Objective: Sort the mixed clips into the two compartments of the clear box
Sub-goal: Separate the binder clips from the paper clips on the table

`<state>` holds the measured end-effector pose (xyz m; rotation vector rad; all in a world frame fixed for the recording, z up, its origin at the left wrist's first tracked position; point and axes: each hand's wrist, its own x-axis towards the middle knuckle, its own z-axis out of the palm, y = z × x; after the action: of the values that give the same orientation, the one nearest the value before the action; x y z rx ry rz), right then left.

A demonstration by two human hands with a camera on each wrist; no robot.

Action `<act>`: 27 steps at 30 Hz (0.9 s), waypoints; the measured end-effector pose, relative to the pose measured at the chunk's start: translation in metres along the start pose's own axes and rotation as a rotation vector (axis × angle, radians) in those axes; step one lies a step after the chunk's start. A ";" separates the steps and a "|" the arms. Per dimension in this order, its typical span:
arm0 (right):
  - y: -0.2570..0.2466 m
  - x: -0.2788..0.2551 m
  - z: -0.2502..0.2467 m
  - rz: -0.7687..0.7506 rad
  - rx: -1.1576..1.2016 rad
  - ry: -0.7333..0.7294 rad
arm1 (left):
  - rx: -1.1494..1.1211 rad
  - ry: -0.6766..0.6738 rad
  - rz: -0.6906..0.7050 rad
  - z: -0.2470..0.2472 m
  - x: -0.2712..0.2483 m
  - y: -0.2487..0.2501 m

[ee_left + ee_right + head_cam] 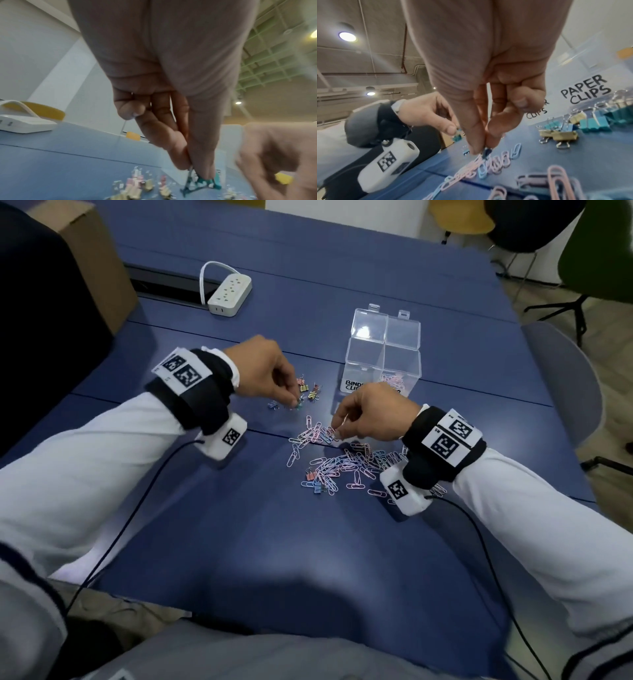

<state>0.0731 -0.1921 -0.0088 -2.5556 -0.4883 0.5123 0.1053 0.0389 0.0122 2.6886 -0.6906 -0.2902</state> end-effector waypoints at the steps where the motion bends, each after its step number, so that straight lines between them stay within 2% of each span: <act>1: 0.001 0.000 -0.003 0.008 0.014 0.021 | 0.005 0.012 -0.034 0.000 0.006 -0.005; 4: 0.011 -0.001 -0.011 0.034 0.015 0.096 | 0.023 -0.004 -0.105 0.005 0.021 -0.015; 7: 0.024 -0.002 -0.016 0.084 0.023 0.150 | 0.027 -0.013 -0.114 0.010 0.028 -0.018; 12: 0.046 -0.009 -0.021 0.094 -0.012 0.198 | 0.014 0.055 -0.036 -0.001 0.014 -0.014; 16: 0.042 -0.027 -0.017 0.003 -0.046 0.245 | 0.067 -0.034 0.044 0.002 -0.018 0.009; 20: 0.014 -0.053 0.006 -0.194 -0.087 0.114 | -0.002 -0.210 0.191 0.032 -0.044 0.041; 22: 0.003 -0.059 0.019 -0.274 -0.144 0.072 | 0.035 -0.253 0.223 0.046 -0.046 0.049; 27: -0.012 -0.057 0.034 -0.268 -0.213 0.012 | 0.129 -0.242 0.231 0.055 -0.039 0.049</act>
<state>0.0057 -0.1933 -0.0147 -2.6322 -0.9093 0.3641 0.0353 0.0032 -0.0155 2.6832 -1.1166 -0.5325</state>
